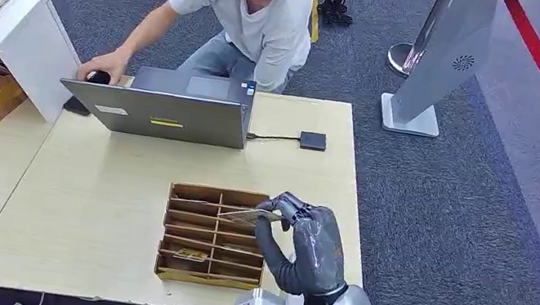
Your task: Pass the card to the sensor for recognition and then transmit it.
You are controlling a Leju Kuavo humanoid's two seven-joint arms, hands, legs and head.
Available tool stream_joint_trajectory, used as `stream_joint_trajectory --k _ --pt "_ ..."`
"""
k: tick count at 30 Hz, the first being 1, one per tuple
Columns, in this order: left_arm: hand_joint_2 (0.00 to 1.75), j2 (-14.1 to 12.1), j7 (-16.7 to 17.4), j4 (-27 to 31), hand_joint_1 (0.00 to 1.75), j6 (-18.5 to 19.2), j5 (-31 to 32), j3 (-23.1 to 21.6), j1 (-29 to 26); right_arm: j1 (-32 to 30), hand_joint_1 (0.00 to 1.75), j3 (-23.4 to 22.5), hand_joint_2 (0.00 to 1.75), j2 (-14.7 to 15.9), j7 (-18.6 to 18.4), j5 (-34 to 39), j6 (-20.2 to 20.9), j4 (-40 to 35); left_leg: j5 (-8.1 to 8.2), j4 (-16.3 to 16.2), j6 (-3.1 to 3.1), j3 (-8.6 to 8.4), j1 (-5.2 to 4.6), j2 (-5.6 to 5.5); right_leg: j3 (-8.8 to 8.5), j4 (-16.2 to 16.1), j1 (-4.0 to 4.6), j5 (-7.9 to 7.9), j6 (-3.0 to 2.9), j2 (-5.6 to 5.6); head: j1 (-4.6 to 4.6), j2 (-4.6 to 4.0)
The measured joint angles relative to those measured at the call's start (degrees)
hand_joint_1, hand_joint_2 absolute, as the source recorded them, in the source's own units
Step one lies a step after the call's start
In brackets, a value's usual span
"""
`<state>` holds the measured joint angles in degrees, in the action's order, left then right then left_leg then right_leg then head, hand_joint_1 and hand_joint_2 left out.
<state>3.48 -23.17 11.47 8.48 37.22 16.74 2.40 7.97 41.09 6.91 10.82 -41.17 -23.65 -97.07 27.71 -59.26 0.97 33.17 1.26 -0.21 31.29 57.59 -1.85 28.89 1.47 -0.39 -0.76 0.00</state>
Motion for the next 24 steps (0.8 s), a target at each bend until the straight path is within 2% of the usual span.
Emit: stream_joint_trajectory --k 9,24 --pt "0.0 -0.2 -0.3 0.0 0.0 0.0 0.0 0.0 0.0 -1.8 1.75 -1.5 1.75 0.0 3.9 15.9 8.1 -1.6 0.0 0.0 0.0 0.0 0.0 0.0 0.0 0.0 0.0 0.0 0.0 0.0 0.02 0.0" --pt "0.0 -0.2 -0.6 0.0 0.0 -0.3 -0.3 0.0 -0.1 -7.1 1.75 -7.9 1.75 -0.2 6.7 28.0 14.2 -2.2 0.0 0.0 0.0 0.0 0.0 0.0 0.0 0.0 0.0 0.0 0.0 0.0 0.0 0.0"
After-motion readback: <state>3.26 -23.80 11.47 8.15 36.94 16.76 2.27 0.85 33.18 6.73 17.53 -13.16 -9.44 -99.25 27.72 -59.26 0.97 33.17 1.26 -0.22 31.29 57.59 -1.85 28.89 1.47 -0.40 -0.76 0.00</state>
